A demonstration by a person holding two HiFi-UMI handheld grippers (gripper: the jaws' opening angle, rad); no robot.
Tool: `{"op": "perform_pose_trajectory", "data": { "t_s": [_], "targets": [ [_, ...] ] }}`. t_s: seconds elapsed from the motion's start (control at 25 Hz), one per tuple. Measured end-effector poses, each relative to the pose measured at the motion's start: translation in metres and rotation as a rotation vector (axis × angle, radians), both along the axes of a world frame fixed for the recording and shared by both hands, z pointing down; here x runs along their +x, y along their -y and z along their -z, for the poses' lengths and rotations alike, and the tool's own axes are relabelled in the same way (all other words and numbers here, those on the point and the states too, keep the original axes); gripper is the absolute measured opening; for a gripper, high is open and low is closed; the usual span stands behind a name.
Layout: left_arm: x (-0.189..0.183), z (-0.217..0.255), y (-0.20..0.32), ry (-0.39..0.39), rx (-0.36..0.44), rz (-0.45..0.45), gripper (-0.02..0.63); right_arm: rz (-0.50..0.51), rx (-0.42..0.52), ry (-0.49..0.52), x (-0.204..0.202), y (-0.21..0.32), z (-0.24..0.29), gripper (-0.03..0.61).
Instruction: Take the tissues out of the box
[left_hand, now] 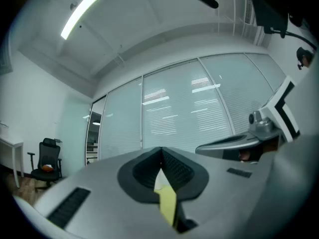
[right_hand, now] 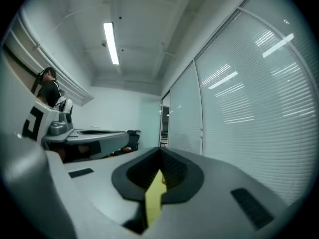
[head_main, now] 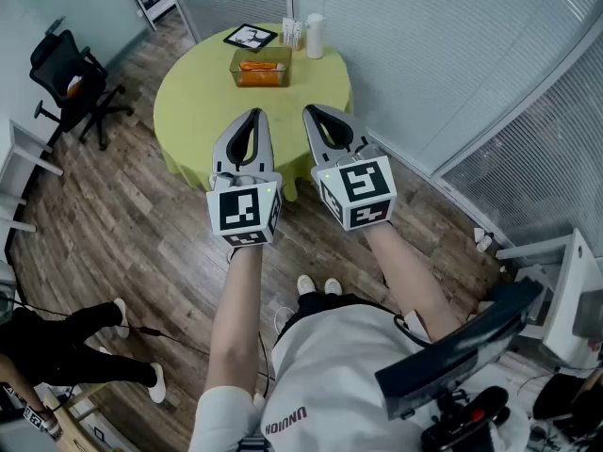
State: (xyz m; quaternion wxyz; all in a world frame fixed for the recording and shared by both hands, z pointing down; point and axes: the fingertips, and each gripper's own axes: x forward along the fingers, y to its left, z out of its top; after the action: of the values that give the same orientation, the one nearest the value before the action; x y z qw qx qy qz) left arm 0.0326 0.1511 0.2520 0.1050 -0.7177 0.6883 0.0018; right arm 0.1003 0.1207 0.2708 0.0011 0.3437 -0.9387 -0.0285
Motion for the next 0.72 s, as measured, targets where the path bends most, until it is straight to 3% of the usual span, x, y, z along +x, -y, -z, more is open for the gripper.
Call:
{"op": "perform_pose_trajectory", "data": {
  "t_s": [0.72],
  "targets": [
    [-0.019,-0.005,0.012,-0.006,-0.005,0.012,0.012,0.016,0.013,-0.02,-0.02,0.014,-0.007,0.018]
  ]
}}
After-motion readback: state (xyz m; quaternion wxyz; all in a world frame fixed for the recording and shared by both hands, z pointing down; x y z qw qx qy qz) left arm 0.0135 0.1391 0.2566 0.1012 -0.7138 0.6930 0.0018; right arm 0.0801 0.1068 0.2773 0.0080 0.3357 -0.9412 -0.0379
